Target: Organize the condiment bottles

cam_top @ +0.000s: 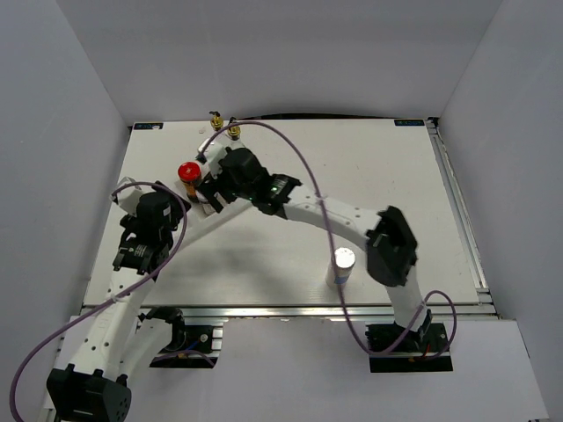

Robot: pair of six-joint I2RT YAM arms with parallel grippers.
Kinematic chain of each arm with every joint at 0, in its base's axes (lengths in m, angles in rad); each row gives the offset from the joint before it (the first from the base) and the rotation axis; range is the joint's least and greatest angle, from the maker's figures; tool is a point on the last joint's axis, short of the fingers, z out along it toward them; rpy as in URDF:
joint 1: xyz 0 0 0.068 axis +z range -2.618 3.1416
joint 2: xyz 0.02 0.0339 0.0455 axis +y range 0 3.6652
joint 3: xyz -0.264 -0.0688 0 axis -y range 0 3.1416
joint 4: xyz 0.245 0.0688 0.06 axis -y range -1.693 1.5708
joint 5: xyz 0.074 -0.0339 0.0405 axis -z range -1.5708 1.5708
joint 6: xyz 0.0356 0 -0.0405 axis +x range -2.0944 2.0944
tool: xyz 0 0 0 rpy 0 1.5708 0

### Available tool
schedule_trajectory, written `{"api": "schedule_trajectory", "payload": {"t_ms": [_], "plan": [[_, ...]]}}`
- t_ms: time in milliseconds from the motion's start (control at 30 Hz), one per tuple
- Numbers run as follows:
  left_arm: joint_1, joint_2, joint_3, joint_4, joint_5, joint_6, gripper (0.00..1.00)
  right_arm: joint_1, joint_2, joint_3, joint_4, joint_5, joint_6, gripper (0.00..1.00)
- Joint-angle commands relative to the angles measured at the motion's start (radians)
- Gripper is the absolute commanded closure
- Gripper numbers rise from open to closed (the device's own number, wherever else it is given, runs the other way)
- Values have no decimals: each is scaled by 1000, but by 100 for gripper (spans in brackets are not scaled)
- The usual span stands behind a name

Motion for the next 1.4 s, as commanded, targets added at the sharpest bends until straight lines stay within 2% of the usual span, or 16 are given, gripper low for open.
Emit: {"api": "schedule_trajectory", "payload": {"t_ms": [0,33,67,133,167,267,333,467,633,800,867,1033,1167,1367], "plan": [[0,-22,10,43,142,58,2,-2,-248,-191,42,35,21,11],[-13,-22,-5,55,167,61,2,-3,-297,-324,51,83,30,11],[-23,-19,-10,81,185,64,2,-6,-394,-392,59,102,41,11],[-60,-4,-12,94,187,55,2,-37,-486,-513,70,148,103,10],[-121,16,-12,120,184,61,2,-57,-576,-618,67,145,137,11],[-307,62,7,160,136,109,2,-153,-734,-781,64,141,211,11],[-435,111,25,166,119,141,2,-230,-799,-831,45,164,233,11],[-575,200,74,262,306,270,2,-383,-951,-919,-7,193,320,11],[-747,404,227,328,403,427,2,-589,-1098,-966,-76,293,401,11],[-804,631,448,325,502,596,2,-840,-1161,-985,-168,290,483,11],[-809,734,565,321,550,673,2,-903,-1171,-997,-206,267,500,11],[-816,920,769,284,780,834,2,-1058,-1194,-1020,-214,175,516,11],[-827,1033,907,255,849,889,2,-1088,-1224,-1041,-199,124,521,10],[-849,1124,933,259,888,980,2,-1097,-1257,-1055,-185,109,523,11]]}}
